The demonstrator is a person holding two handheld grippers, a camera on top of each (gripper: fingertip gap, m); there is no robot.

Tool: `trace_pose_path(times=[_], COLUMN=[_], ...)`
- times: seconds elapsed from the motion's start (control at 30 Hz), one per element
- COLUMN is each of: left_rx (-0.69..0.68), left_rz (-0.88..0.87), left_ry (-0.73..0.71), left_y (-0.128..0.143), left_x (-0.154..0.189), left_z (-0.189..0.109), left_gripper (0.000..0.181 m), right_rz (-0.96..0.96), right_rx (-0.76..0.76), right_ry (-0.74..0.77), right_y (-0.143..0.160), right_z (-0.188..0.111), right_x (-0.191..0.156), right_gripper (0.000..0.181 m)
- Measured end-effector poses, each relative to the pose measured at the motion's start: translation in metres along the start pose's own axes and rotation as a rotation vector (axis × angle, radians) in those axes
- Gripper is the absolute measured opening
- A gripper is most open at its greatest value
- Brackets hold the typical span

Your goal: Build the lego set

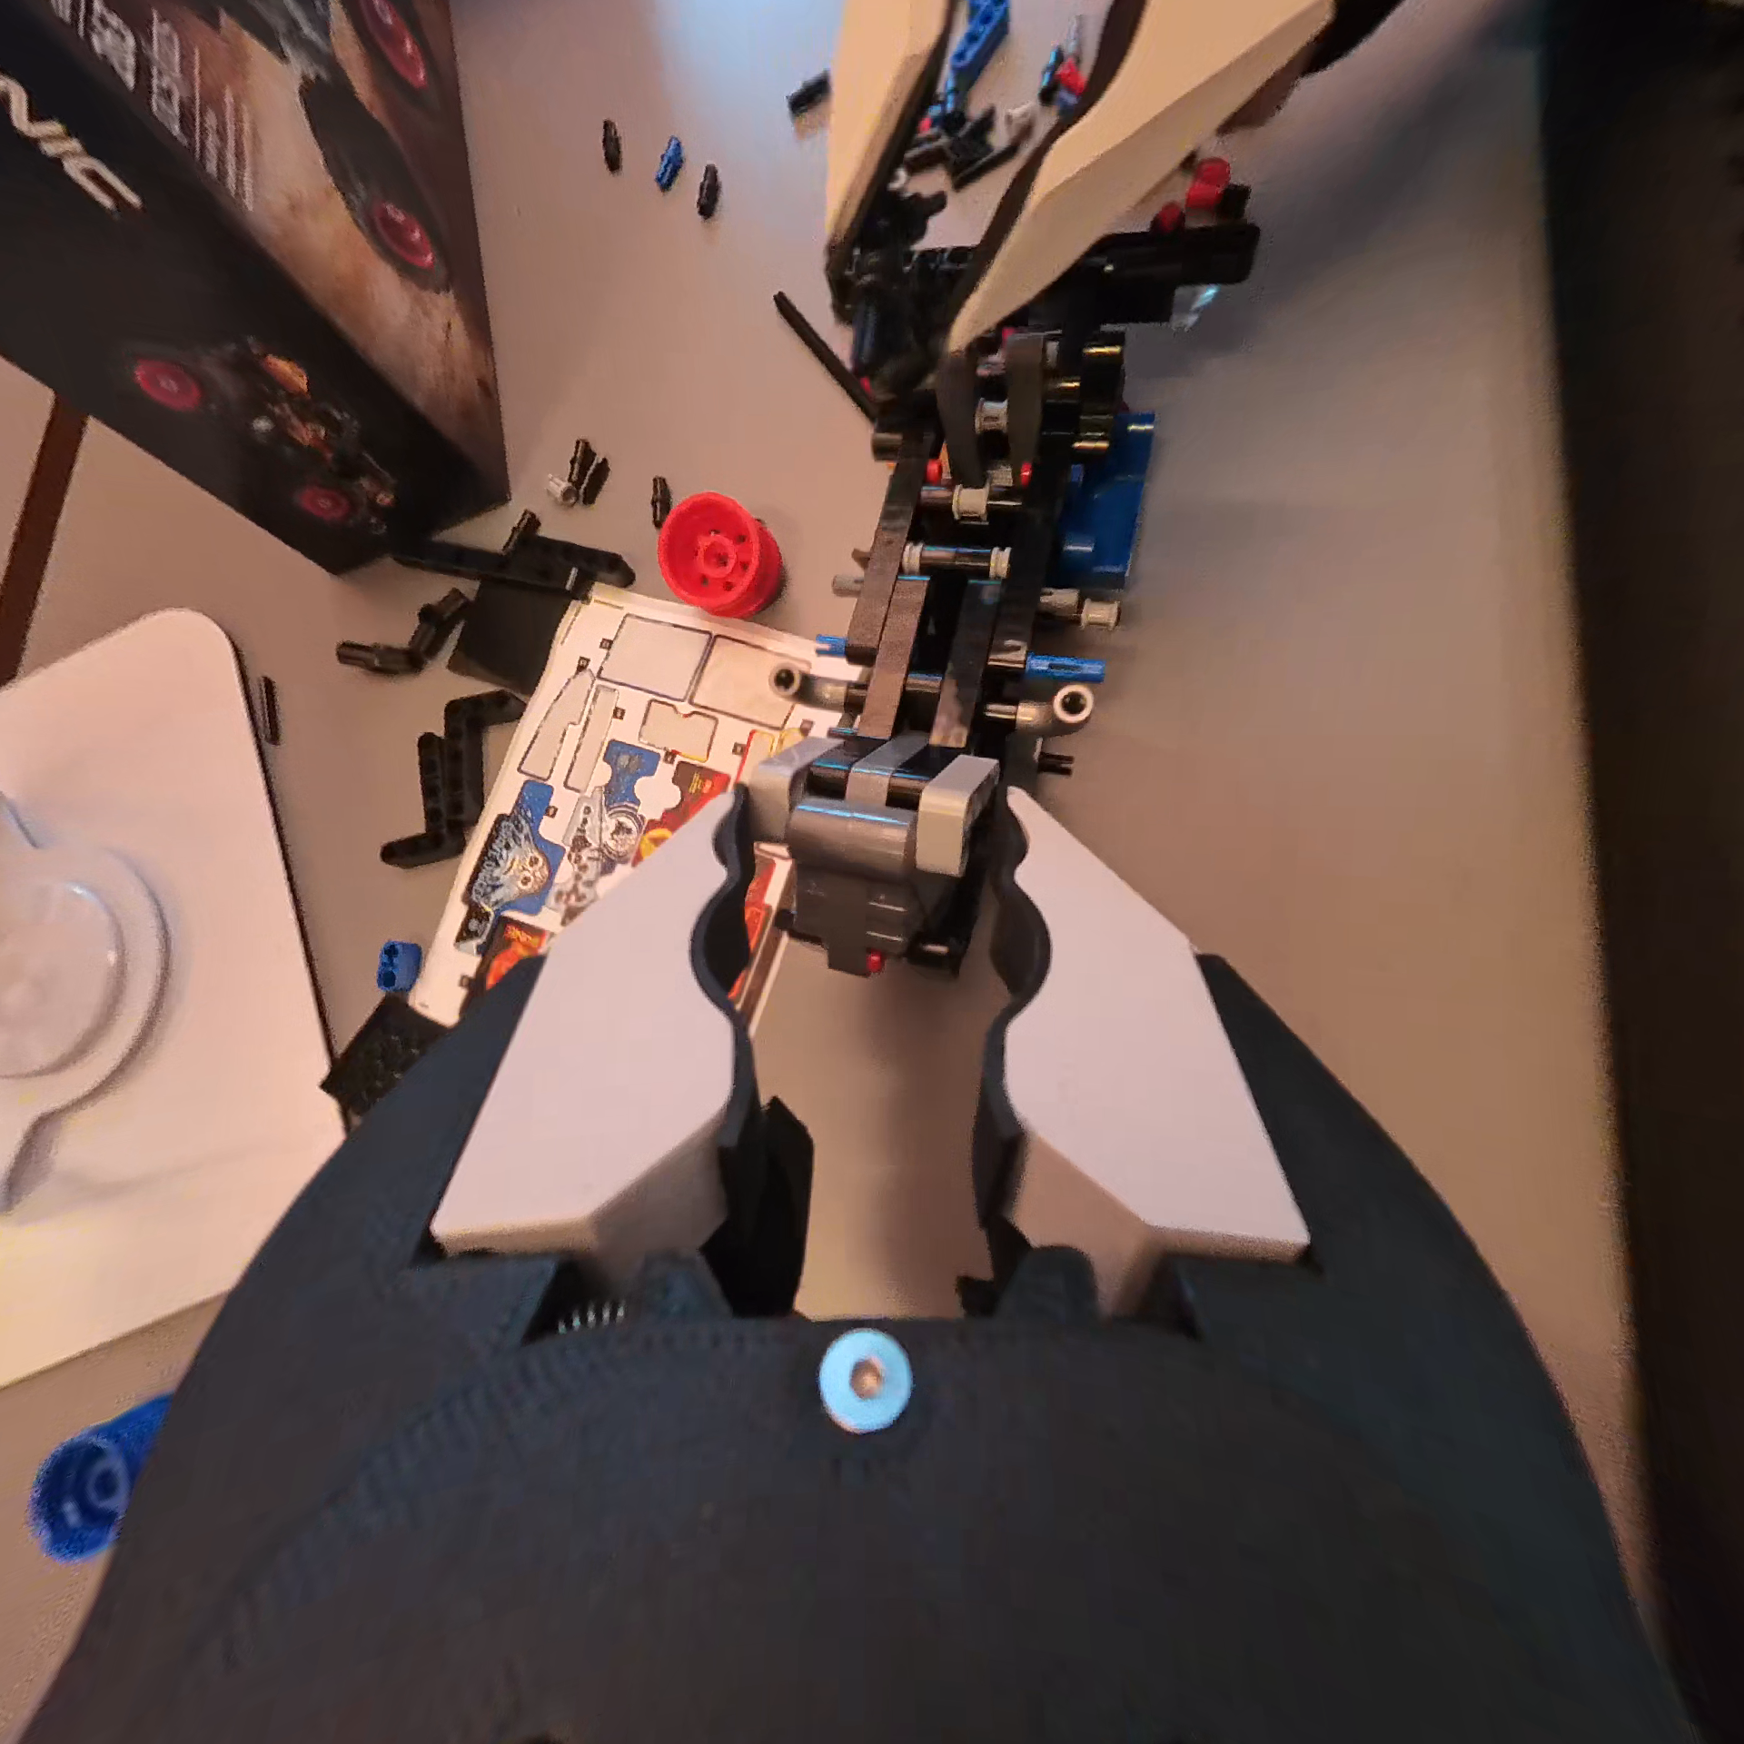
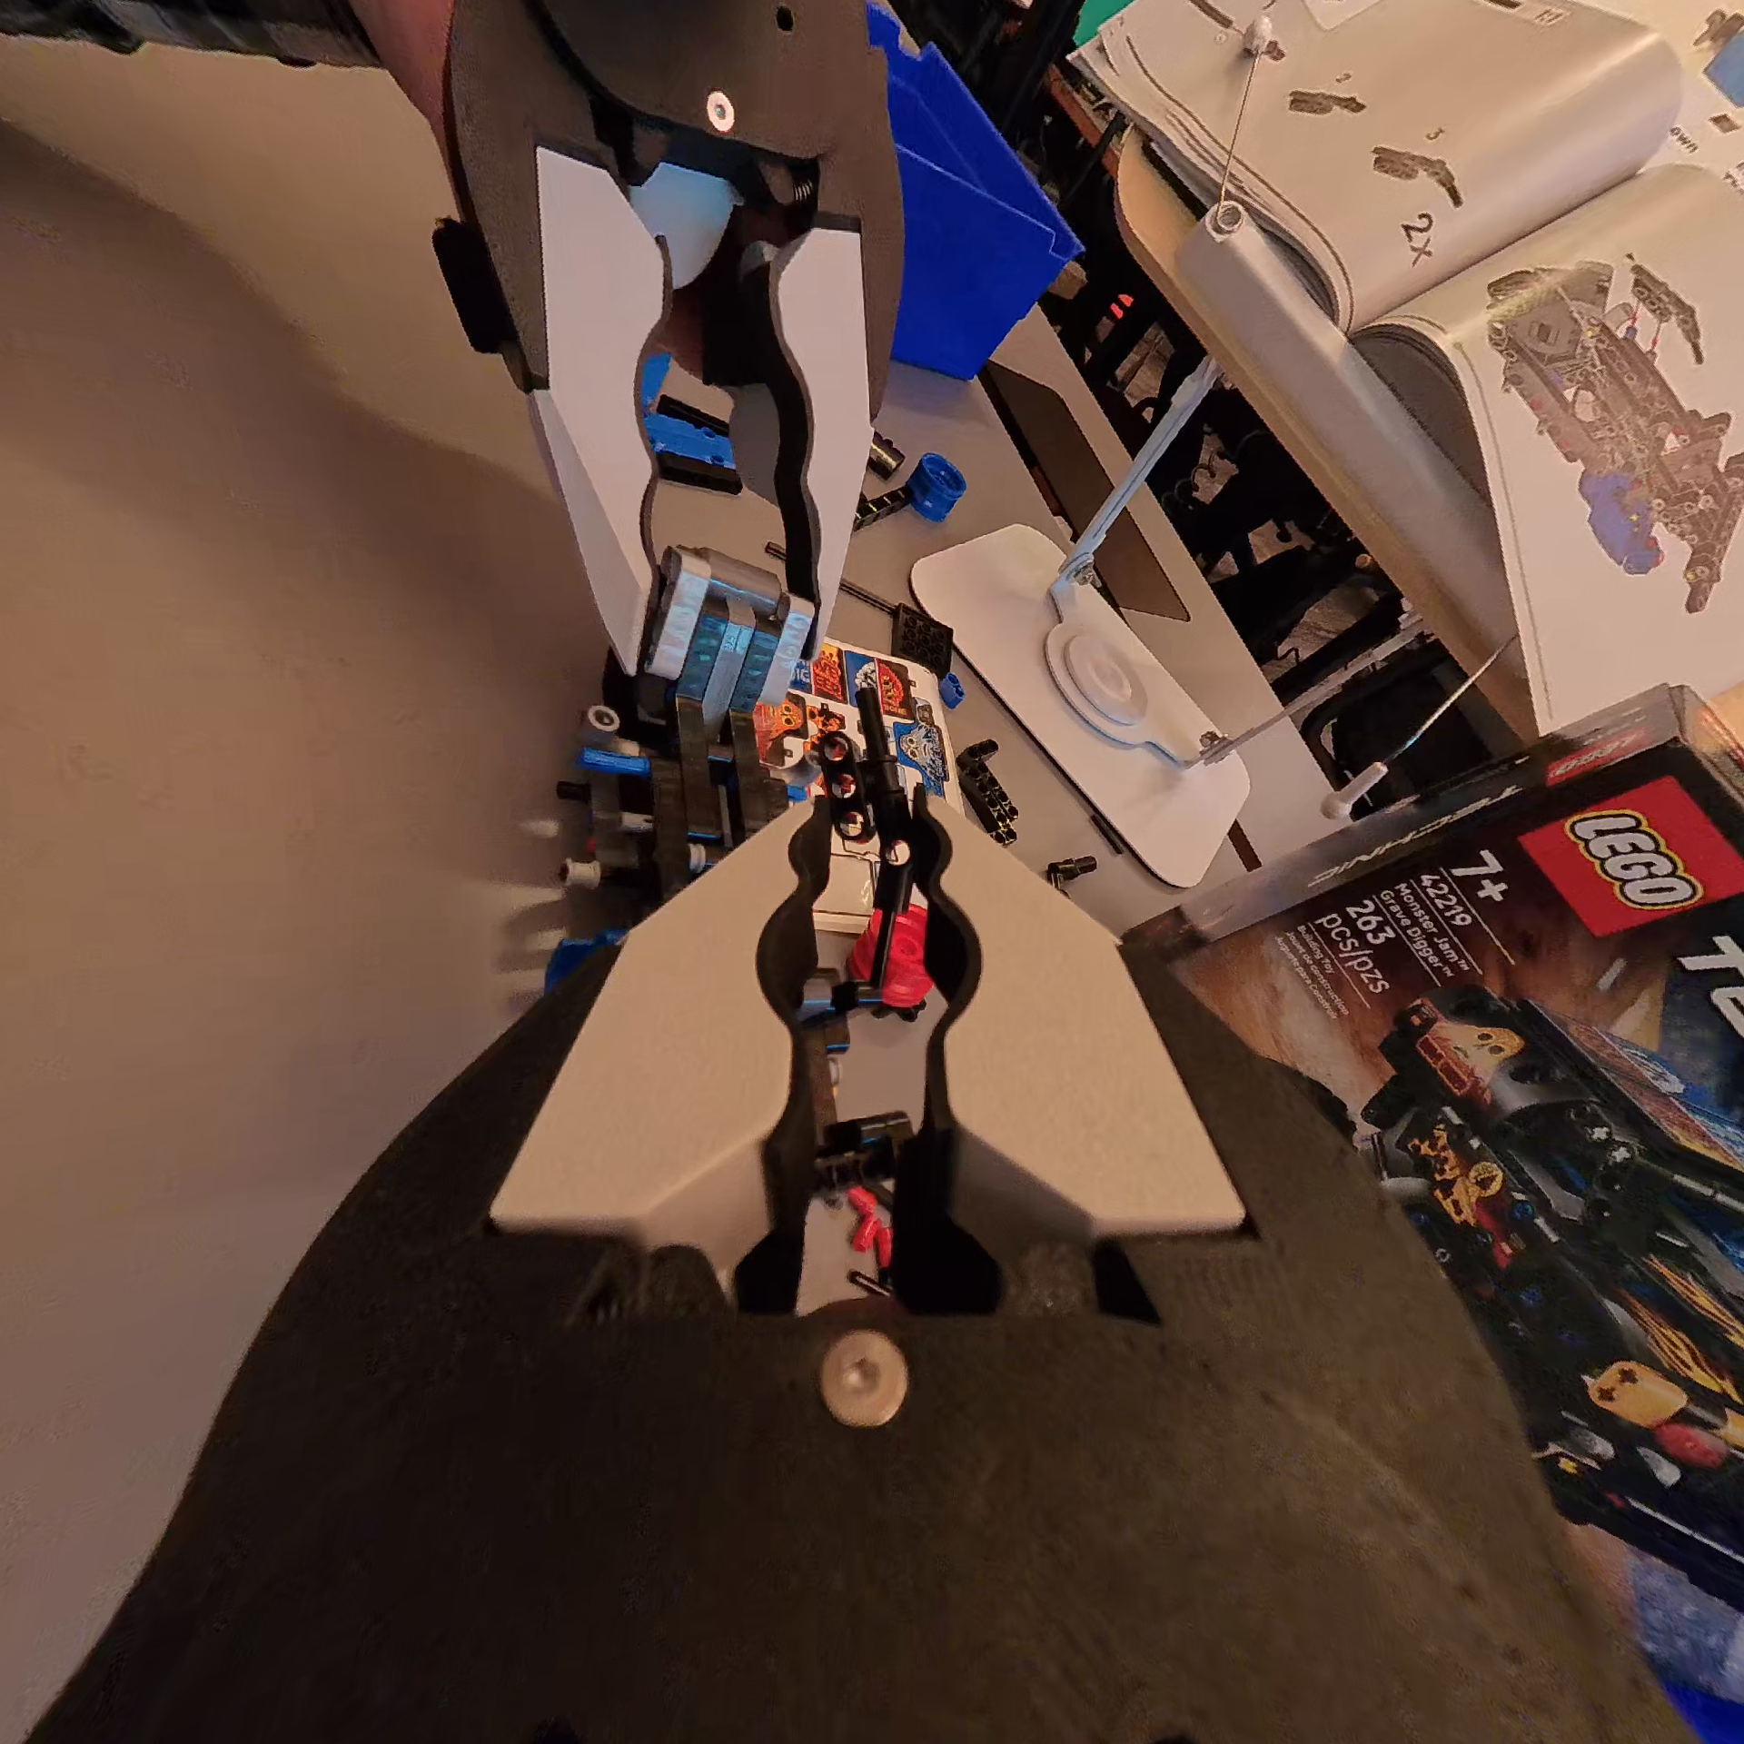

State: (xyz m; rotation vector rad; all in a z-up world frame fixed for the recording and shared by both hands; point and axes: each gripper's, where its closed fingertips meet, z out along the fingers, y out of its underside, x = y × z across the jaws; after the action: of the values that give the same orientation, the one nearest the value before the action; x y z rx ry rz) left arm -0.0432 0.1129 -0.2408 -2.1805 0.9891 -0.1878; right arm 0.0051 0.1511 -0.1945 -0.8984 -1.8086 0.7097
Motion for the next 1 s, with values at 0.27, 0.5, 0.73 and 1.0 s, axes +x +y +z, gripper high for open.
trace_pose_path(times=[0.27, 0.5, 0.73, 1.0], left_rx=[0.019, 0.073, 0.102, 0.131], left_rz=[-0.221, -0.357, -0.391, -0.414], left_ry=[0.124, 0.186, 0.203, 0.216], left_y=[0.000, 0.002, 0.003, 0.003], left_x=[0.013, 0.010, 0.007, 0.004], left_z=[-0.006, -0.007, -0.006, -0.004], left_gripper=[0.043, 0.043, 0.043, 0.043], right_rz=[0.008, 0.014, 0.013, 0.014], right_rx=[0.009, 0.011, 0.005, 0.002], right_ry=[-0.003, -0.008, -0.016, -0.018], right_y=[0.000, 0.000, 0.001, 0.002], right_z=[-0.002, -0.002, -0.001, -0.002], right_x=[0.001, 0.000, -0.001, -0.001], right_gripper=[0.015, 0.015, 0.015, 0.014])
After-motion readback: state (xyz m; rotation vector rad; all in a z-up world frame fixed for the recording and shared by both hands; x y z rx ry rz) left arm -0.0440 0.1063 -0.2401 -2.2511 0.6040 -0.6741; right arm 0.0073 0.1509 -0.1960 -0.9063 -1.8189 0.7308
